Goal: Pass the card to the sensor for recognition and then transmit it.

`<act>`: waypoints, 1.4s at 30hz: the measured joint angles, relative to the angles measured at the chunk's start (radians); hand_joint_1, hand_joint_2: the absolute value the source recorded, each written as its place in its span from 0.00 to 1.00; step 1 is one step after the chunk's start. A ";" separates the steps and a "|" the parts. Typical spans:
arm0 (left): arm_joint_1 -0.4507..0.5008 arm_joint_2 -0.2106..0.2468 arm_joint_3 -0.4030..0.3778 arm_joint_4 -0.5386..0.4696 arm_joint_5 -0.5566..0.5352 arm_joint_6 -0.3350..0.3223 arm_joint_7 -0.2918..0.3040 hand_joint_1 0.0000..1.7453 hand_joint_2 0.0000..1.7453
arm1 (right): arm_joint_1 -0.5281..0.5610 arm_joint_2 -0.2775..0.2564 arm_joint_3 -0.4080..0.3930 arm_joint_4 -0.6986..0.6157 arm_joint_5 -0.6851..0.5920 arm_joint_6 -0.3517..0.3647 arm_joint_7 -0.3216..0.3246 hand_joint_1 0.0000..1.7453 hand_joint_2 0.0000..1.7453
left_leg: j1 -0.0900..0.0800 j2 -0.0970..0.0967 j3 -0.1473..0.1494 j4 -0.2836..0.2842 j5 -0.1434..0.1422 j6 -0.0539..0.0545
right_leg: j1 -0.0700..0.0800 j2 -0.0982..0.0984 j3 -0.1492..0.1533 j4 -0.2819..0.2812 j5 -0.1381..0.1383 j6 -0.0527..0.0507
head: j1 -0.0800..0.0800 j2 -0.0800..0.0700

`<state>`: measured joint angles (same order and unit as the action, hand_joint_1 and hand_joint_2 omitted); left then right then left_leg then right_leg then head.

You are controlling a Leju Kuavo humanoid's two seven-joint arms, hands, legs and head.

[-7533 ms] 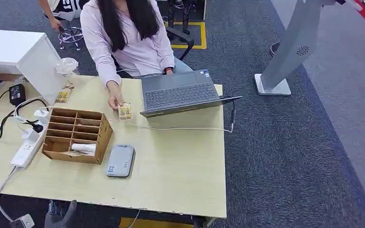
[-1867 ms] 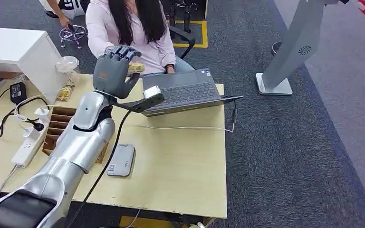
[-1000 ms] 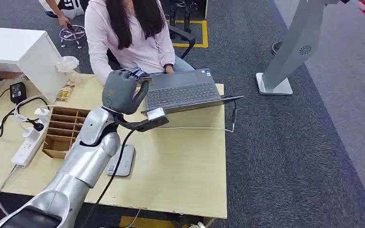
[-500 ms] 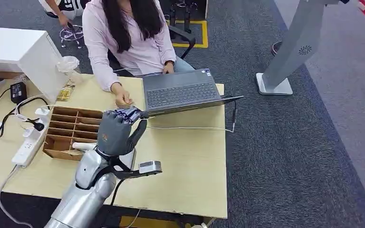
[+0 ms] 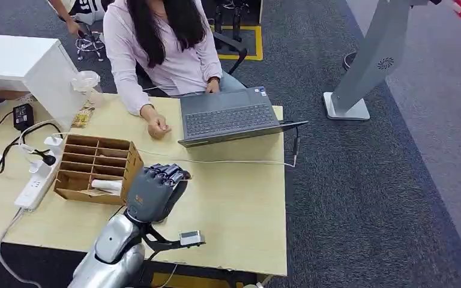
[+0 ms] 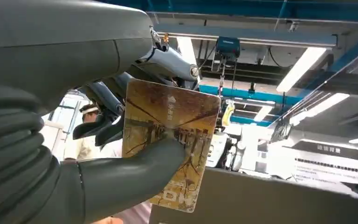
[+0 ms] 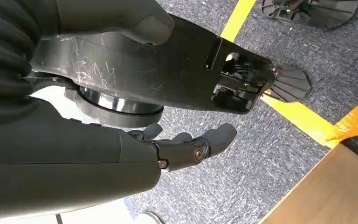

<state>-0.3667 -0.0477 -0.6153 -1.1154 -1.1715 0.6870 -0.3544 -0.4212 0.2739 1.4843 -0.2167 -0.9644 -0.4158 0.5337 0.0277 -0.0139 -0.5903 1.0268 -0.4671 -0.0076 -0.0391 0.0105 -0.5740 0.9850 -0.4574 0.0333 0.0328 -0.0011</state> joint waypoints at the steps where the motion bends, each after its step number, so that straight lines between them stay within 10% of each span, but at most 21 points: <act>1: 0.000 0.002 0.000 0.004 -0.001 -0.008 0.011 1.00 1.00 | 0.000 0.000 -0.001 0.000 -0.001 0.000 0.000 0.00 1.00 | 0.000 0.000 0.000 0.000 0.000 0.000 | 0.000 0.000 0.000 0.000 0.000 0.000 | 0.000 0.000; 15: 0.058 0.050 0.005 0.099 -0.016 -0.017 0.159 1.00 1.00 | 0.004 -0.004 -0.023 0.005 -0.021 -0.014 0.005 0.00 1.00 | 0.000 -0.001 -0.001 0.000 0.000 0.000 | 0.000 -0.001 0.000 0.000 -0.001 -0.001 | 0.000 0.000; 42: 0.105 0.048 0.188 0.226 -0.045 -0.021 0.190 1.00 1.00 | 0.003 -0.006 -0.024 0.015 -0.009 -0.033 -0.025 0.00 1.00 | 0.000 -0.001 0.000 0.000 0.000 0.000 | 0.000 -0.001 0.000 0.000 -0.001 -0.001 | 0.000 0.000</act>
<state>-0.2617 0.0004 -0.4272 -0.8892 -1.2162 0.6664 -0.1644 -0.4184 0.2678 1.4599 -0.2018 -0.9735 -0.4490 0.5085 0.0278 -0.0145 -0.5905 1.0264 -0.4673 -0.0079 -0.0391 0.0094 -0.5740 0.9851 -0.4580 0.0324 0.0328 -0.0011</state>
